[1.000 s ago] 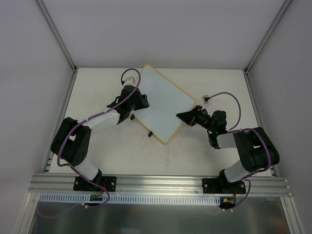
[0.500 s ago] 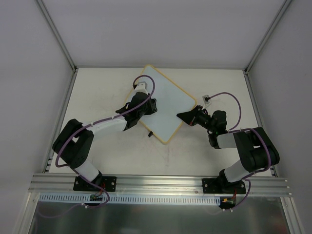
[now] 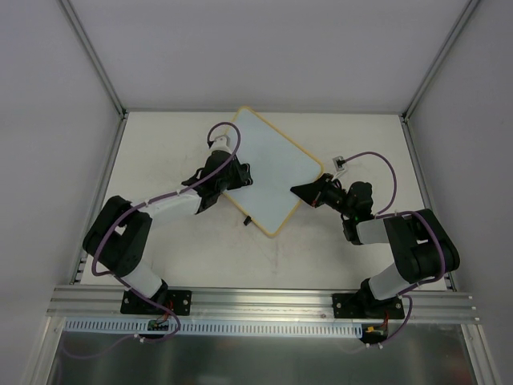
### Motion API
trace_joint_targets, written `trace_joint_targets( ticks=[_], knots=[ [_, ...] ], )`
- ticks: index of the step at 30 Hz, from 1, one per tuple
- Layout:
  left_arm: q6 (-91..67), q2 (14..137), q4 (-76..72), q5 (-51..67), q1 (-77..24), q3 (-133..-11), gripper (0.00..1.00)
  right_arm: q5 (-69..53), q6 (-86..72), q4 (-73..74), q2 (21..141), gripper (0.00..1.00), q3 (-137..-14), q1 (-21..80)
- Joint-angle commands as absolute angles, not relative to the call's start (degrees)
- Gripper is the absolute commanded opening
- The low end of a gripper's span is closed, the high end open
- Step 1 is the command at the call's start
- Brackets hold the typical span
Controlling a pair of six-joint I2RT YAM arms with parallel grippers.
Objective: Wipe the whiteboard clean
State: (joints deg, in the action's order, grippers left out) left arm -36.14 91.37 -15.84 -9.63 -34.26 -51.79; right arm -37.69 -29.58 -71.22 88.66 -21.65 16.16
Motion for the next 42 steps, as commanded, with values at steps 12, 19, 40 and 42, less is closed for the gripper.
trace_joint_targets(
  ticks=[12,19,40,42],
  knots=[
    [-45.96,92.90,-16.25,-10.55,-26.55,-38.25,0.00,-43.50,-26.63,-81.21,86.84,0.00,-23.38,17.40],
    [-49.30,93.08,-19.68,-9.49,-25.49,-34.37,0.00,-43.42,-26.63,-81.30,86.75,0.00,-23.29,17.49],
    [-48.61,94.66,-21.98,-10.54,-34.71,-40.07,0.00,-43.59,-26.63,-81.30,86.84,0.00,-23.38,17.40],
    [-47.73,93.96,-19.70,-12.38,-36.81,-42.27,0.00,-43.59,-26.72,-81.30,86.84,0.00,-23.38,17.49]
  ],
)
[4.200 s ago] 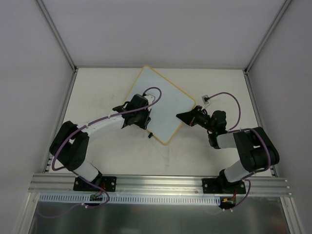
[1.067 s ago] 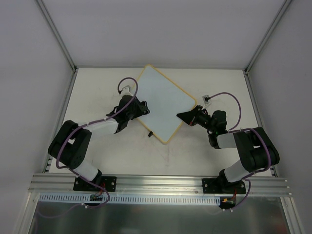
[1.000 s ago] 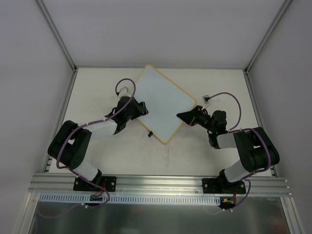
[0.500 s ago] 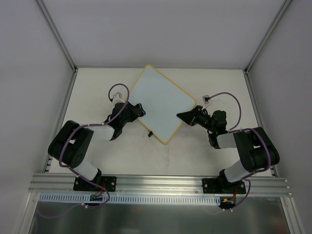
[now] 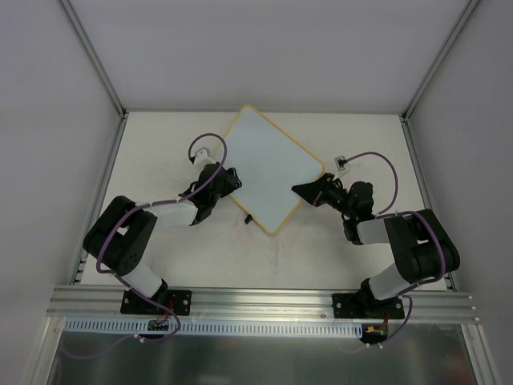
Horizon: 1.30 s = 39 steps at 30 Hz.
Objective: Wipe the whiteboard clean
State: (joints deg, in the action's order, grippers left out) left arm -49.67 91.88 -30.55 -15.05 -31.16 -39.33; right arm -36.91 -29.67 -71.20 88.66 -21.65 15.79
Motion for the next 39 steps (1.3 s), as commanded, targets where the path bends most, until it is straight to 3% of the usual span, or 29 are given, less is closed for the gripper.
trace_joint_targets(
  ticks=[1,15,28,39],
  knots=[
    [-47.64,93.96,-19.34,-12.65,-37.35,-42.80,0.00,-43.59,-26.63,-81.30,86.84,0.00,-23.38,17.40],
    [-46.67,90.17,-18.81,-10.29,-42.80,-46.84,0.00,-43.59,-26.72,-81.39,86.75,0.00,-23.38,17.49],
    [-42.28,96.33,-21.18,-2.02,-43.77,-53.26,0.00,-43.68,-26.63,-81.30,86.75,0.00,-23.38,17.40],
    [-43.50,91.32,-16.18,-11.15,-43.16,-48.88,0.00,-43.77,-26.63,-81.30,86.57,0.00,-23.38,17.49]
  ],
)
